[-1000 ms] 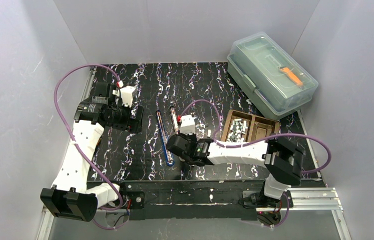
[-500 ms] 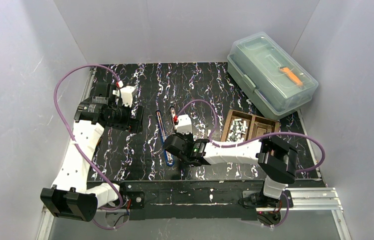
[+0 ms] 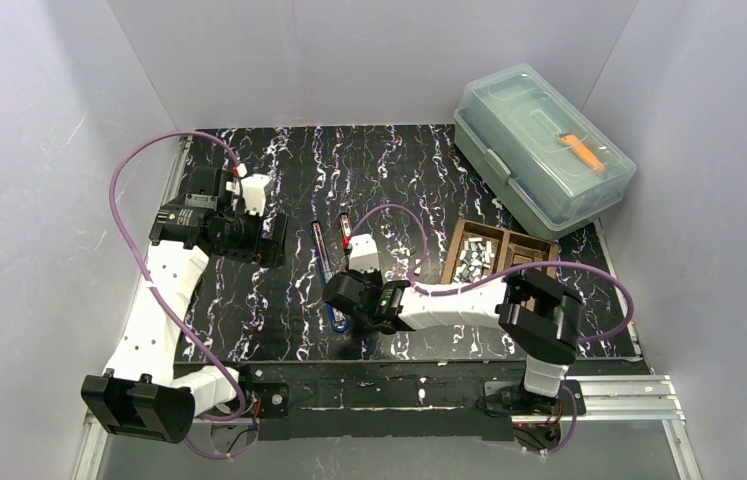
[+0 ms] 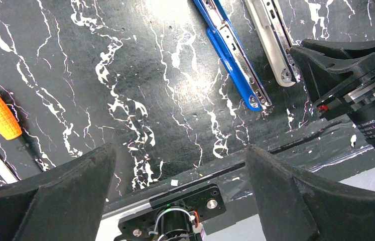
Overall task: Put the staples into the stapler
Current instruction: Install the staple into the stapler.
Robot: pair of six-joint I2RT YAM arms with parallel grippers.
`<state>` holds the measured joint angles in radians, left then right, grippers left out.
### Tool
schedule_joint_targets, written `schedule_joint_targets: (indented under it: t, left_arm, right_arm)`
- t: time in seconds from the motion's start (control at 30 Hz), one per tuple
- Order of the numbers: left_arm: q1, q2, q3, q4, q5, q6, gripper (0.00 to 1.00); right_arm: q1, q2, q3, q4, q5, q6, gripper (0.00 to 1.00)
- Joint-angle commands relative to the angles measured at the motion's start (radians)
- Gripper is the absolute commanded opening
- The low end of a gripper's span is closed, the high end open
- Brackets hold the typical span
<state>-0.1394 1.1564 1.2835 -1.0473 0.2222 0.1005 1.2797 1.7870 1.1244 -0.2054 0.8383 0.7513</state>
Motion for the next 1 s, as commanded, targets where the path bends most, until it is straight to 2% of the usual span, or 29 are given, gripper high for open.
schedule_joint_targets:
  t: [0.0, 0.97]
  left_arm:
    - [0.003, -0.022, -0.006, -0.007, 0.010, 0.002, 0.99]
    - [0.003, -0.021, -0.003, 0.000, 0.005, 0.007, 0.99]
  right_arm:
    - [0.007, 0.010, 0.029, 0.035, 0.016, -0.007, 0.01]
    - [0.007, 0.028, 0.030, 0.042, -0.004, -0.006, 0.01]
